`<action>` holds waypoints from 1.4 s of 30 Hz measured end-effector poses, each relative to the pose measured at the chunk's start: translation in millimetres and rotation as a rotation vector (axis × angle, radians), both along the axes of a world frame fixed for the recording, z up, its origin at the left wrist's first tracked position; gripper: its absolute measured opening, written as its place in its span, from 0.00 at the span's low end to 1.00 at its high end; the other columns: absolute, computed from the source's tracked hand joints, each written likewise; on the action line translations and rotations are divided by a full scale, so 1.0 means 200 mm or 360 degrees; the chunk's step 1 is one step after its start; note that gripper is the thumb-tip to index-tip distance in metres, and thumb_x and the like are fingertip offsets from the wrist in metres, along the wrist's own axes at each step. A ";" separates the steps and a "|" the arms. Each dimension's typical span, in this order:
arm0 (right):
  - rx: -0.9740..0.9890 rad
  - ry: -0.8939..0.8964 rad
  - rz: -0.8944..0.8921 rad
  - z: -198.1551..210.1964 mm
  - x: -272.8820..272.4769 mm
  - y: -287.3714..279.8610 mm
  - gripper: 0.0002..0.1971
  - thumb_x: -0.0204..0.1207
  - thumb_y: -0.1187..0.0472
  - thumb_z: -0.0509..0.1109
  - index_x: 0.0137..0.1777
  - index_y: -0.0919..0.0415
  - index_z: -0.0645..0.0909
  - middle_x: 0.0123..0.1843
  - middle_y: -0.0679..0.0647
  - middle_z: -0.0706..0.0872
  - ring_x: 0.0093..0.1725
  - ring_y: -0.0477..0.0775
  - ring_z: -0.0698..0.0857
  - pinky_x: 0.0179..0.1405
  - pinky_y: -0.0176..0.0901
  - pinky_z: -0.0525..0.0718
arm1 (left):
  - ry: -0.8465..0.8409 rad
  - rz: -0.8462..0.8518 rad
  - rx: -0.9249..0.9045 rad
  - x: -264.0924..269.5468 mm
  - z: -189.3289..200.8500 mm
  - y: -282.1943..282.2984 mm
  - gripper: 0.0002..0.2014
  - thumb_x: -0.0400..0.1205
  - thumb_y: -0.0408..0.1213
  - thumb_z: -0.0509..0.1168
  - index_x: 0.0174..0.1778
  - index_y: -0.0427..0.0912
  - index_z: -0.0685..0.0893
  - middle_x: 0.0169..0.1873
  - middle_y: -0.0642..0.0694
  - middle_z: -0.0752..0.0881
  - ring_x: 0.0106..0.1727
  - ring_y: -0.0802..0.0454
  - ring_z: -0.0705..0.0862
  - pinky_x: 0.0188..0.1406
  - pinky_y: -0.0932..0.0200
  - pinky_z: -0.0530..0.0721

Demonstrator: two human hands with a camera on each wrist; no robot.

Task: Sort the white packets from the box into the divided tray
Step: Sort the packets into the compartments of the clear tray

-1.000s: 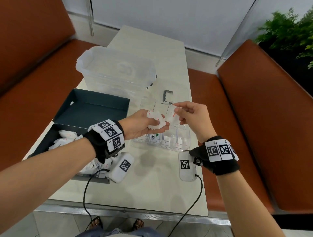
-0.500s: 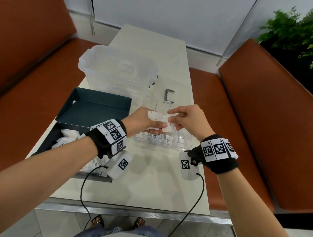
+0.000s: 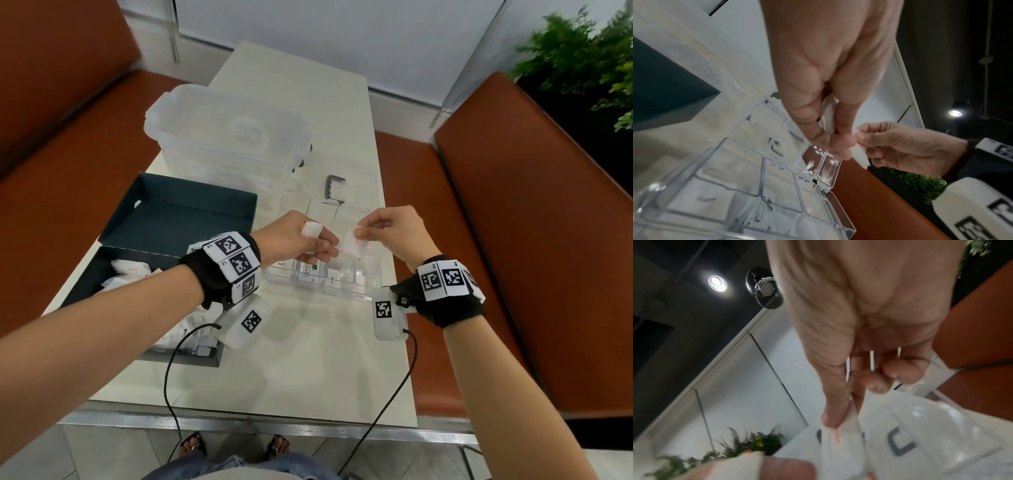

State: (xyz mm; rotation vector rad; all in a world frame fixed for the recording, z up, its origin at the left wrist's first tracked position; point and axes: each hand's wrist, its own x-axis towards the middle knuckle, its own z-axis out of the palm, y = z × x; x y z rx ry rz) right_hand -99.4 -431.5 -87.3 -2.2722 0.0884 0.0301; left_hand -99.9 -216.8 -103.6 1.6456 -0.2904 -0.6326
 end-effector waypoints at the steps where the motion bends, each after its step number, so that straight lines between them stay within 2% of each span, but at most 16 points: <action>1: -0.0050 -0.0026 -0.0092 -0.03 0.02 -0.04 0.06 0.66 0.60 0.83 0.41 0.54 0.89 0.37 0.49 0.91 0.39 0.40 0.88 0.46 0.32 0.84 | 0.0001 0.0025 0.0000 0.00 -0.01 0.00 0.11 0.84 0.25 0.65 0.60 0.26 0.83 0.52 0.33 0.89 0.45 0.49 0.88 0.38 0.66 0.87; 3: -0.0229 0.0078 -0.0178 -0.10 0.03 -0.09 0.05 0.68 0.60 0.81 0.43 0.52 0.89 0.41 0.50 0.91 0.46 0.48 0.89 0.56 0.46 0.86 | 0.0002 0.0044 0.0015 0.00 -0.02 0.01 0.11 0.84 0.25 0.64 0.61 0.26 0.83 0.53 0.33 0.89 0.45 0.49 0.88 0.39 0.65 0.87; 5: -0.0477 0.0288 -0.0175 -0.18 0.04 -0.09 0.04 0.69 0.57 0.80 0.39 0.47 0.88 0.43 0.48 0.91 0.47 0.50 0.88 0.53 0.51 0.87 | 0.0009 0.0040 0.0035 0.00 -0.03 0.02 0.12 0.84 0.25 0.65 0.61 0.27 0.83 0.52 0.34 0.89 0.45 0.50 0.88 0.40 0.65 0.88; 9: -0.0776 0.0549 -0.0222 -0.30 0.05 -0.06 0.07 0.68 0.54 0.80 0.34 0.44 0.85 0.44 0.47 0.89 0.42 0.51 0.86 0.41 0.42 0.82 | 0.0028 0.0042 0.0048 0.00 -0.04 0.01 0.11 0.83 0.25 0.65 0.61 0.27 0.84 0.50 0.36 0.90 0.43 0.52 0.88 0.39 0.65 0.88; 12: -0.0836 0.0652 -0.0228 -0.35 0.06 -0.05 0.07 0.67 0.52 0.81 0.34 0.43 0.85 0.42 0.46 0.88 0.39 0.50 0.84 0.42 0.42 0.79 | 0.0036 0.0048 0.0053 0.00 -0.04 0.01 0.11 0.83 0.25 0.65 0.61 0.27 0.84 0.49 0.36 0.90 0.42 0.53 0.89 0.38 0.65 0.88; 16: -0.1042 0.0635 -0.0195 -0.39 0.06 -0.03 0.04 0.69 0.50 0.79 0.40 0.42 0.86 0.41 0.44 0.85 0.42 0.52 0.81 0.60 0.50 0.78 | 0.0057 0.0060 0.0054 -0.01 -0.05 0.02 0.11 0.83 0.25 0.65 0.61 0.27 0.84 0.51 0.35 0.90 0.43 0.52 0.89 0.39 0.65 0.88; 18: -0.1225 0.0605 -0.0093 -0.40 0.06 -0.03 0.03 0.75 0.51 0.73 0.45 0.40 0.87 0.42 0.43 0.85 0.43 0.53 0.81 0.59 0.49 0.71 | 0.0071 0.0067 0.0053 -0.01 -0.05 0.02 0.11 0.83 0.25 0.65 0.60 0.28 0.84 0.51 0.35 0.90 0.45 0.50 0.89 0.40 0.64 0.89; 21: -0.1418 0.0529 0.0037 -0.43 0.05 -0.03 0.12 0.79 0.60 0.64 0.45 0.42 0.86 0.45 0.45 0.88 0.43 0.54 0.82 0.55 0.51 0.65 | 0.0082 0.0070 0.0044 -0.01 -0.05 0.03 0.11 0.84 0.26 0.65 0.60 0.28 0.85 0.51 0.35 0.90 0.47 0.48 0.89 0.43 0.61 0.89; 24: -0.1493 0.0490 0.0066 -0.44 0.04 -0.03 0.15 0.79 0.63 0.62 0.47 0.42 0.87 0.45 0.45 0.89 0.46 0.54 0.84 0.59 0.54 0.65 | 0.0109 0.0089 0.0008 -0.01 -0.04 0.04 0.10 0.84 0.27 0.65 0.59 0.29 0.85 0.51 0.35 0.90 0.46 0.49 0.89 0.44 0.60 0.89; 27: -0.1534 0.0456 0.0077 -0.45 0.03 -0.04 0.14 0.75 0.65 0.63 0.43 0.44 0.87 0.42 0.44 0.88 0.44 0.54 0.82 0.58 0.54 0.63 | 0.0225 0.0128 -0.0035 -0.01 -0.03 0.03 0.11 0.85 0.32 0.65 0.59 0.32 0.85 0.51 0.37 0.91 0.48 0.50 0.89 0.43 0.62 0.88; 31: -0.1519 0.0398 0.0134 -0.41 0.01 -0.04 0.13 0.81 0.60 0.64 0.53 0.40 0.86 0.47 0.42 0.90 0.50 0.52 0.84 0.60 0.53 0.63 | 0.0615 0.0255 -0.0311 -0.01 0.00 0.02 0.14 0.85 0.32 0.60 0.66 0.31 0.80 0.55 0.35 0.90 0.53 0.47 0.89 0.43 0.62 0.88; 34: -0.1407 0.0158 0.0019 -0.31 -0.01 -0.02 0.14 0.84 0.57 0.60 0.58 0.41 0.85 0.52 0.42 0.89 0.50 0.51 0.85 0.57 0.51 0.66 | 0.0874 0.0331 -0.0574 -0.01 0.03 0.04 0.20 0.86 0.40 0.59 0.69 0.29 0.77 0.57 0.30 0.87 0.55 0.43 0.89 0.46 0.59 0.89; 36: -0.1037 -0.0077 -0.0046 -0.21 -0.03 0.02 0.12 0.83 0.57 0.62 0.57 0.43 0.86 0.52 0.43 0.90 0.49 0.49 0.85 0.60 0.49 0.73 | 0.0951 0.0332 -0.0620 0.00 0.04 0.05 0.27 0.85 0.51 0.61 0.68 0.30 0.77 0.57 0.30 0.87 0.58 0.41 0.88 0.47 0.58 0.89; 38: -0.0509 -0.0284 0.0021 -0.11 -0.06 0.11 0.10 0.81 0.55 0.66 0.58 0.46 0.86 0.49 0.43 0.90 0.44 0.37 0.85 0.55 0.44 0.82 | 0.1000 0.0300 -0.0639 0.02 0.03 0.05 0.33 0.82 0.59 0.61 0.67 0.30 0.76 0.57 0.29 0.87 0.60 0.40 0.87 0.51 0.56 0.89; 40: -0.0199 -0.0354 0.0181 -0.04 -0.09 0.21 0.13 0.78 0.51 0.70 0.62 0.46 0.84 0.47 0.41 0.88 0.33 0.28 0.79 0.40 0.28 0.78 | 0.1025 0.0233 -0.0684 0.02 0.02 0.05 0.37 0.81 0.63 0.59 0.68 0.29 0.76 0.57 0.31 0.87 0.59 0.39 0.88 0.54 0.52 0.89; 42: -0.0168 -0.0291 0.0313 -0.02 -0.10 0.29 0.20 0.74 0.49 0.73 0.66 0.46 0.81 0.49 0.42 0.86 0.32 0.28 0.77 0.36 0.22 0.73 | 0.1041 0.0180 -0.0761 0.02 0.02 0.04 0.36 0.82 0.62 0.59 0.67 0.30 0.77 0.51 0.37 0.89 0.51 0.42 0.90 0.54 0.49 0.89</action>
